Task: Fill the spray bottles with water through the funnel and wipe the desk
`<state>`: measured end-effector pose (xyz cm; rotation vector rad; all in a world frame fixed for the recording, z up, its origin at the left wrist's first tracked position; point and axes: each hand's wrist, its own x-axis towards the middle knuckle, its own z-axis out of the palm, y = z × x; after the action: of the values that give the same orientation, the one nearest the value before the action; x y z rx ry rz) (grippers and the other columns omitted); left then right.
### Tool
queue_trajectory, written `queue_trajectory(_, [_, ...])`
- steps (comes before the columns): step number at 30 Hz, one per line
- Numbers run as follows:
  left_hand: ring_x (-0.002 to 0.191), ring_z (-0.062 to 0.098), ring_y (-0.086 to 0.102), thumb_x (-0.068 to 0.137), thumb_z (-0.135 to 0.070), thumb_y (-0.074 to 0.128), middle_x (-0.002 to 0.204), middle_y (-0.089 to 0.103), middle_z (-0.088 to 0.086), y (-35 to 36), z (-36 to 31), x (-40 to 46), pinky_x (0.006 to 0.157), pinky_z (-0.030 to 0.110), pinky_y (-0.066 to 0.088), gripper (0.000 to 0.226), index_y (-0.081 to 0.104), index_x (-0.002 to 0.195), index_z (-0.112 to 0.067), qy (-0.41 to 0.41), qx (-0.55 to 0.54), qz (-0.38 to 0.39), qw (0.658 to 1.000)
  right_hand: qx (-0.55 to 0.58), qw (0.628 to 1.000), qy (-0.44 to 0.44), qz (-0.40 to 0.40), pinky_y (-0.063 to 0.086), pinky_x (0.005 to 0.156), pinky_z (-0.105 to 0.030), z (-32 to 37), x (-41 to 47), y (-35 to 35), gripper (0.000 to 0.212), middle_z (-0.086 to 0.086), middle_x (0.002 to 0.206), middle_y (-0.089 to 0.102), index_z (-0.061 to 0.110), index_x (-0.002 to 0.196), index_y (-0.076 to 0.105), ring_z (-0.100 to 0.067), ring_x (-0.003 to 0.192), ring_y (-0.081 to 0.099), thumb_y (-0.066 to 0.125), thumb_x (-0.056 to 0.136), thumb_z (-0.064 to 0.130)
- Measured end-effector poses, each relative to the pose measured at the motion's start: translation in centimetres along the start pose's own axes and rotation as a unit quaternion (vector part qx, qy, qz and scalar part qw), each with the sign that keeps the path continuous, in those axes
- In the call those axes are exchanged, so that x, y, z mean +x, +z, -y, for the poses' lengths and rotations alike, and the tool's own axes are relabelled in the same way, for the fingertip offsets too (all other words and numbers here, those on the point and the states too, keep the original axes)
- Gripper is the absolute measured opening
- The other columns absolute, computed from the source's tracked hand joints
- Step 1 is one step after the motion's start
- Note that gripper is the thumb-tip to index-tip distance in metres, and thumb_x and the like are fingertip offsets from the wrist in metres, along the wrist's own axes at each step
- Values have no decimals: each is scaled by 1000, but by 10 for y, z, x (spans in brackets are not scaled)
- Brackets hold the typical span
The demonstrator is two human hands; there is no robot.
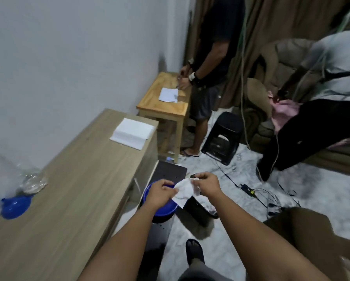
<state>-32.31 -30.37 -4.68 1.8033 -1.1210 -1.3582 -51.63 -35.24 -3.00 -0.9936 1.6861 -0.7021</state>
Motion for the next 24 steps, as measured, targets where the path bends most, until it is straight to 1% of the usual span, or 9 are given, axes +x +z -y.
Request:
queue_trajectory(3, [69, 14, 66, 82, -13, 83, 82, 73, 8, 31, -22, 21, 59, 30, 55, 27, 67, 104, -10, -21, -33, 26, 999, 34, 997, 39, -50, 54, 57, -31, -7, 20, -34, 23, -12, 78, 69, 10, 78, 65, -26, 70, 65, 74, 79, -11])
queue_trajectory(6, [72, 24, 67, 80, -14, 85, 89, 73, 17, 65, -32, 55, 61, 35, 58, 26, 67, 97, -8, -53, -31, 27, 998, 51, 994, 71, -73, 58, 62, -38, -21, 51, -62, 30, -20, 84, 74, 9, 77, 68, -29, 75, 68, 69, 67, -19])
queue_trajectory(8, [69, 25, 67, 81, -17, 85, 86, 72, 17, 88, -35, 81, 58, 34, 57, 22, 66, 90, -10, -68, -10, 25, 997, 58, 991, 93, -80, 56, 62, -36, -31, 75, -75, 32, -20, 86, 75, 9, 78, 70, -29, 74, 69, 66, 69, -22])
queue_trajectory(10, [68, 24, 65, 82, -18, 84, 82, 71, 14, 113, -37, 107, 56, 31, 54, 19, 65, 82, -13, -84, 0, 24, 996, 52, 988, 112, -90, 58, 64, -35, -40, 104, -84, 31, -12, 84, 75, 10, 79, 73, -28, 78, 70, 66, 71, -19])
queue_trajectory(13, [79, 25, 66, 84, -20, 82, 83, 68, 8, 154, -34, 153, 59, 33, 57, 20, 64, 80, -13, -139, -11, 18, 990, 41, 986, 134, -94, 64, 74, -42, -56, 151, -88, 28, -9, 84, 76, 13, 81, 76, -30, 82, 73, 67, 76, -13])
queue_trajectory(16, [78, 21, 65, 86, -18, 80, 82, 68, 5, 192, -30, 198, 63, 33, 60, 19, 65, 77, -13, -195, -36, 20, 980, 45, 981, 167, -87, 63, 79, -37, -75, 200, -86, 22, -11, 93, 77, 7, 92, 80, -27, 86, 72, 71, 80, -10])
queue_trajectory(20, [79, 22, 70, 93, -17, 72, 86, 73, 8, 238, -7, 249, 72, 34, 58, 8, 72, 92, -9, -239, -83, 44, 966, 46, 976, 206, -48, 57, 80, -38, -108, 260, -79, 24, -19, 108, 76, -2, 112, 77, -26, 87, 68, 69, 89, -7])
queue_trajectory(22, [89, 24, 68, 97, -17, 64, 89, 71, 8, 256, 9, 270, 80, 37, 55, 11, 71, 91, -12, -241, -68, 66, 966, 42, 975, 215, -20, 57, 93, -42, -121, 286, -77, 29, -24, 123, 72, -7, 123, 71, -29, 100, 69, 63, 95, -8])
queue_trajectory(24, [98, 28, 65, 96, -21, 63, 97, 69, 14, 271, 28, 288, 88, 37, 51, 14, 72, 98, -11, -254, -44, 88, 962, 26, 975, 223, 3, 52, 105, -38, -131, 308, -75, 35, -24, 131, 68, -9, 133, 64, -32, 120, 67, 54, 100, -10])
